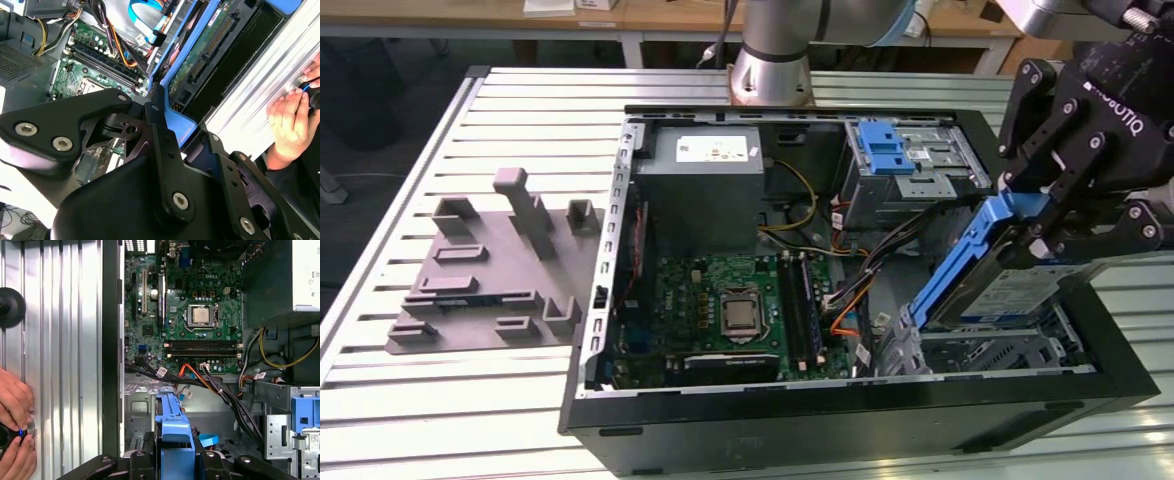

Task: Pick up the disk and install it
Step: 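Insert the disk into the insertion slot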

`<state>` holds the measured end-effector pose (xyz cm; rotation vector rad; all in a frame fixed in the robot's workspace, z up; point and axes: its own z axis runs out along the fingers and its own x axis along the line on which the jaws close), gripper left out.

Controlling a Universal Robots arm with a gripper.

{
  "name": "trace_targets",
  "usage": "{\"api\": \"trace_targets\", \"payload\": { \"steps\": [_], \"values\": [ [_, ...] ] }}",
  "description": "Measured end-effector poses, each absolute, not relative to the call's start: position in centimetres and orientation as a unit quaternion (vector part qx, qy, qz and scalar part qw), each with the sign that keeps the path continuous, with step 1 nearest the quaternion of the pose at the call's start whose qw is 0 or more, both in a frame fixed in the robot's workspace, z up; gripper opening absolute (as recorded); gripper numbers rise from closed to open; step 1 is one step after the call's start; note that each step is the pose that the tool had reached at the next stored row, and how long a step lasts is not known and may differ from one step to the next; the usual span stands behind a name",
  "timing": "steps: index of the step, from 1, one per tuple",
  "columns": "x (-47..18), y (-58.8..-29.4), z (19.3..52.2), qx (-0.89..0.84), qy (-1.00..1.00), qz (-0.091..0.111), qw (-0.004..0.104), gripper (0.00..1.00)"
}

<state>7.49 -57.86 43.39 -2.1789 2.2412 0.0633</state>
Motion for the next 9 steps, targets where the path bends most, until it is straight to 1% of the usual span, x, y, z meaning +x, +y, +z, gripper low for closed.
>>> {"api": "trace_targets", "payload": {
  "steps": [9],
  "values": [
    [7.50,-57.86,42.84,-0.697,0.717,0.020,0.008,0.36]
  ]
}}
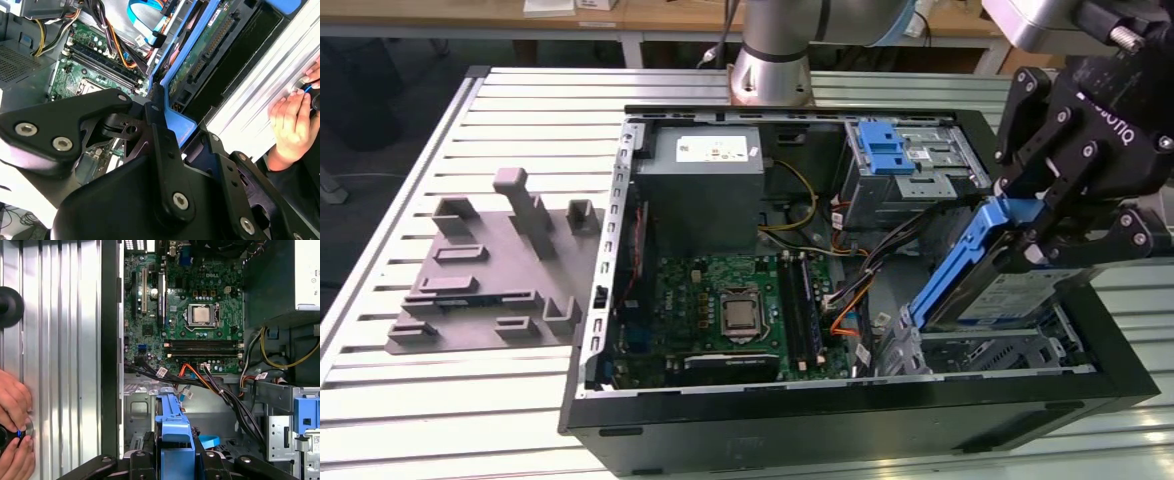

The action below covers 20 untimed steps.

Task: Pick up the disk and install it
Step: 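Insert the disk into the insertion slot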

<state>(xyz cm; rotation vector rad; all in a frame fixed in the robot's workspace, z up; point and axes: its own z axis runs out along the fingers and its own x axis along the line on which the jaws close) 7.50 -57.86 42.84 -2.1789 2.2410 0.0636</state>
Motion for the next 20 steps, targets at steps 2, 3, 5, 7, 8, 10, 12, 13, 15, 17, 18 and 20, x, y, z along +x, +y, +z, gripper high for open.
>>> {"api": "trace_targets", "payload": {
  "steps": [2,3,5,7,8,10,12,13,15,17,18,20],
  "values": [
    [7.5,-57.9,42.7,-0.697,0.717,0.020,0.008,0.36],
    [7.5,-57.9,42.6,-0.697,0.717,0.020,0.008,0.36],
    [7.5,-57.9,42.4,-0.697,0.717,0.020,0.008,0.36],
    [7.5,-57.9,42.3,-0.697,0.717,0.020,0.008,0.36],
    [7.5,-57.9,42.2,-0.697,0.717,0.020,0.008,0.36],
    [7.5,-57.9,42.1,-0.697,0.717,0.020,0.008,0.36],
    [7.5,-57.9,41.9,-0.697,0.717,0.020,0.008,0.36],
    [7.5,-57.9,41.9,-0.697,0.717,0.020,0.008,0.36],
    [7.5,-57.9,41.7,-0.697,0.717,0.020,0.008,0.36],
    [7.5,-57.9,41.6,-0.697,0.717,0.020,0.008,0.36],
    [7.5,-57.9,41.5,-0.697,0.717,0.020,0.008,0.36],
    [7.5,-57.9,41.3,-0.697,0.717,0.020,0.008,0.36]
  ]
}}
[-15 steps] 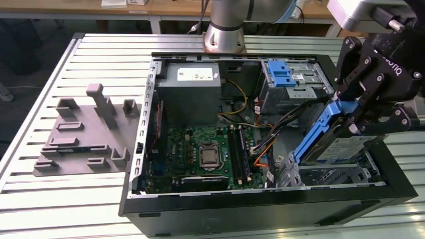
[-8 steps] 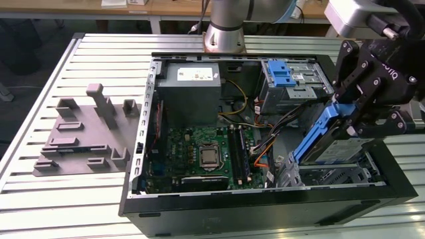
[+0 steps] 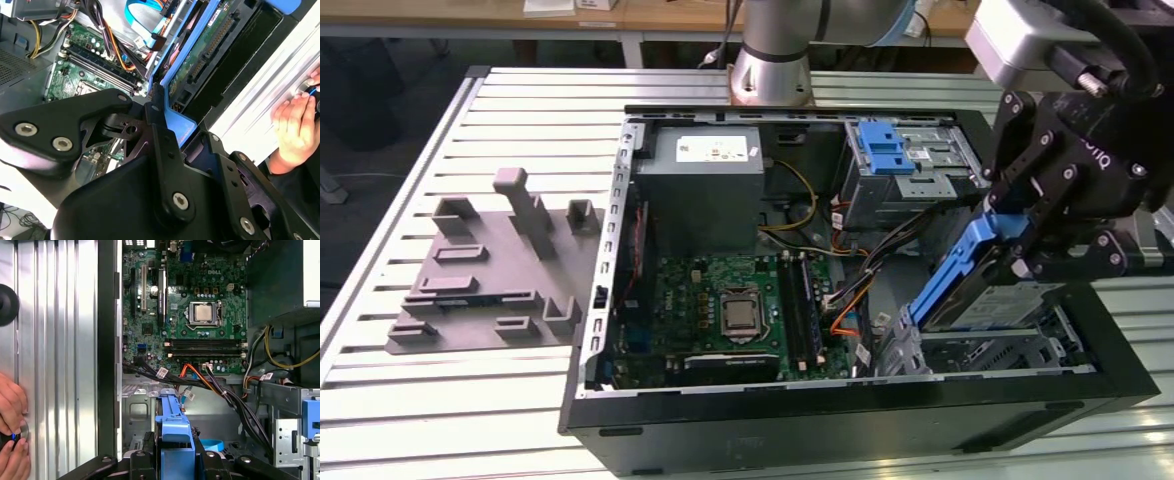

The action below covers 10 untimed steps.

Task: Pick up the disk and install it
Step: 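Insert the disk into the insertion slot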

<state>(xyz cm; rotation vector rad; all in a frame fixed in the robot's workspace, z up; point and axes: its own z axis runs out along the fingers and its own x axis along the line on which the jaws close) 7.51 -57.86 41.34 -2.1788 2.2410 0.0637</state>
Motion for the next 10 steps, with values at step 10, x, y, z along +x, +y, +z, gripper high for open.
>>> {"api": "trace_targets", "payload": {
  "steps": [10],
  "values": [
    [7.52,-57.86,40.59,-0.697,0.717,0.020,0.008,0.36]
  ]
}}
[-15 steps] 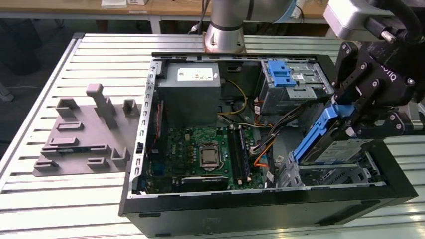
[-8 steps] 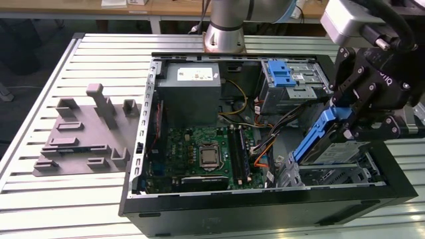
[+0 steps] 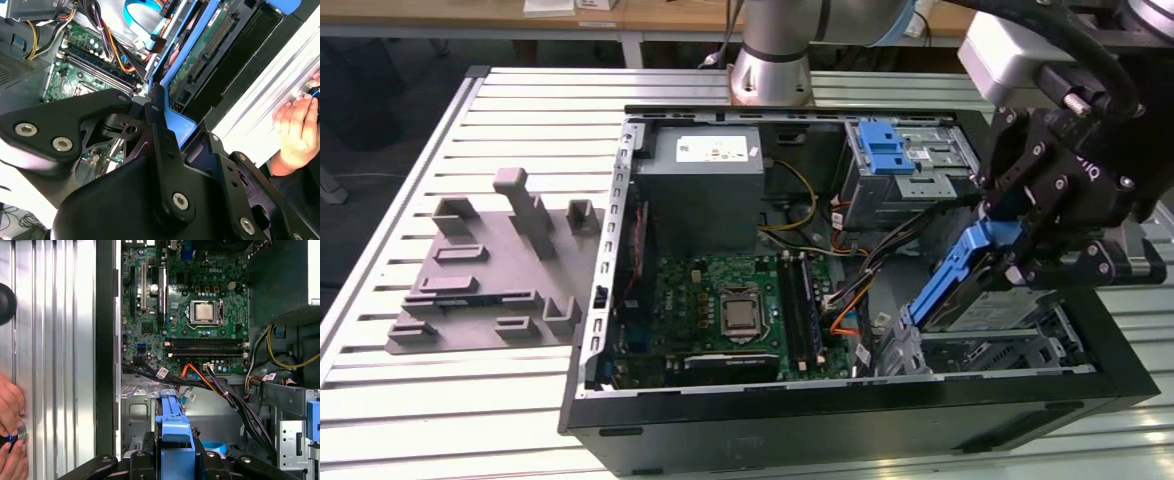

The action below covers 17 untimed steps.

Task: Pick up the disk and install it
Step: 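Insert the disk into the insertion slot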

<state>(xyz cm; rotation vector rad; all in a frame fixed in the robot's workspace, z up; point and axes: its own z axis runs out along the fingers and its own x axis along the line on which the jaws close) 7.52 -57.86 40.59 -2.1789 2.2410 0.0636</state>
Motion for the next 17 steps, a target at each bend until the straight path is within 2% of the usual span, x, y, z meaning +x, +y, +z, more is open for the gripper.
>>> {"api": "trace_targets", "payload": {
  "steps": [17],
  "values": [
    [7.5,-57.9,39.1,-0.697,0.717,0.020,0.008,0.36]
  ]
}}
